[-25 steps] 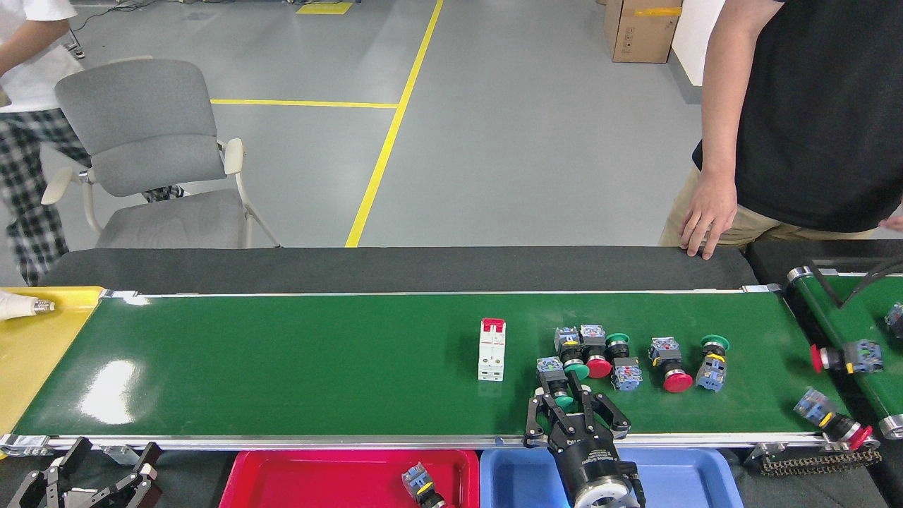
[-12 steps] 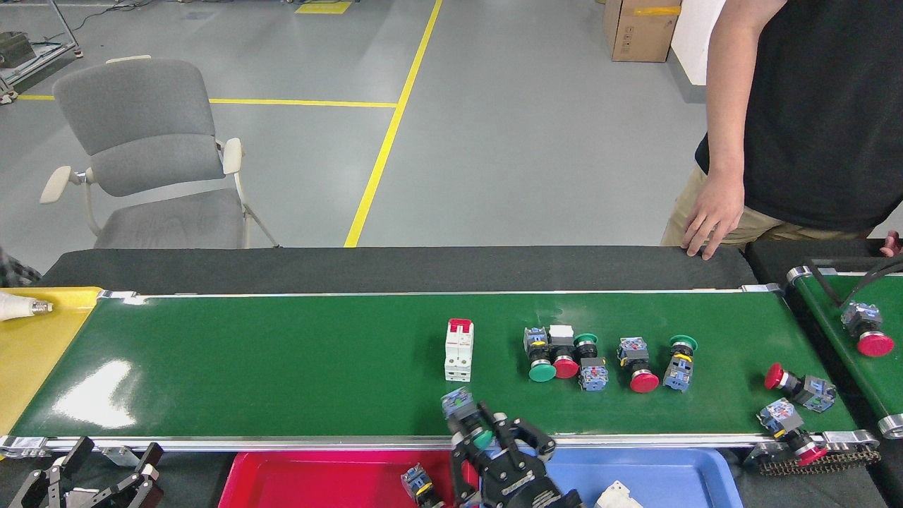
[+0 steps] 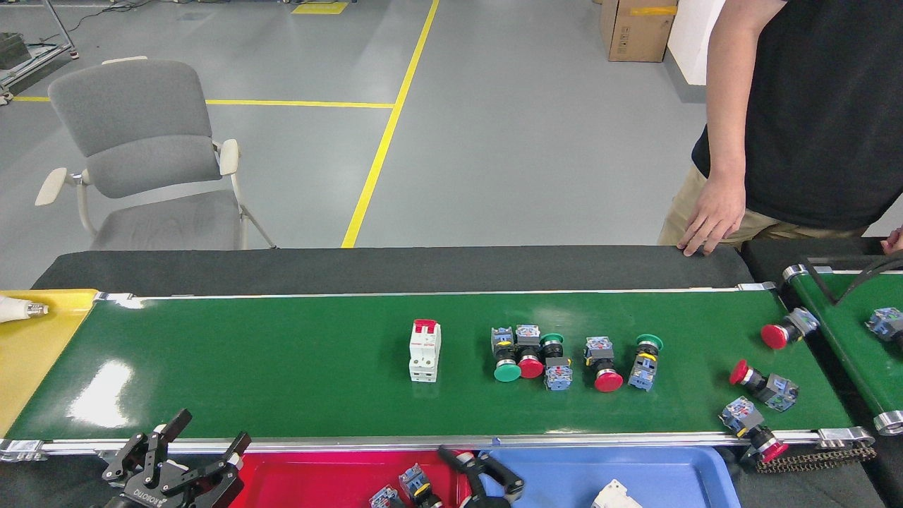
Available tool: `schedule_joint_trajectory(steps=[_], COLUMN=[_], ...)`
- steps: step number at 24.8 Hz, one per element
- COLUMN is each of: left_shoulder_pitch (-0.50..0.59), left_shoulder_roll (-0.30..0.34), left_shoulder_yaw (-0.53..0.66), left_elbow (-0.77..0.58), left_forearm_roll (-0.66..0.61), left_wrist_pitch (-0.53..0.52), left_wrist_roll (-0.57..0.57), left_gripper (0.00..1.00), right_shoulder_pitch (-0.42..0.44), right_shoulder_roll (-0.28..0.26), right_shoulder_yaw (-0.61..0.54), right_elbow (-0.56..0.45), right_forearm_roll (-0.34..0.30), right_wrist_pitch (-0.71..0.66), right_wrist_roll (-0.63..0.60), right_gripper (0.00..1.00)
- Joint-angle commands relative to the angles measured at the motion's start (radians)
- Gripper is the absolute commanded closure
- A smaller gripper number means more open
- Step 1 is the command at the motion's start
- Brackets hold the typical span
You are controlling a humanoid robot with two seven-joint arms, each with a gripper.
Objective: Pick switch part from conveyor to tray
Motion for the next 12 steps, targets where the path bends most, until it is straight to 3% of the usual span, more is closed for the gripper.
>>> schedule_joint_trajectory(steps=[1,3,7,12], left_shoulder_pitch=[-0.028,-0.058,-0.121,-0.15], left_shoulder_roll=[-0.04,-0.085,-0.155,-0.166], left_shoulder_yaw=[-0.041,-0.079,-0.12,-0.157], left_elbow=[-0.023,-0.017,-0.008,0.042], left_forearm_roll=[-0.053,-0.136,-0.205,-0.215], left_wrist_pitch=[0.069,0.108,0.115,0.118], left_wrist_roll=[-0.022,-0.022,-0.023,-0.026], left_gripper=[0.0,0.0,0.0,0.0], right_shoulder_pitch=[0.018,0.052,0.029,-0.127], right_shoulder_roll=[0.01,0.009,0.004,0.009], right_shoulder_yaw=[-0.108,-0.186,-0.186,-0.108], right_elbow=[-0.016,-0.014,0.003,0.098], right_forearm_roll=[-0.005,-0.005,0.009,0.09], right_wrist_pitch=[0.113,0.207,0.359,0.411], right_wrist_roll=[-0.08,-0.107,-0.097,-0.028], right_gripper=[0.0,0.0,0.0,0.0])
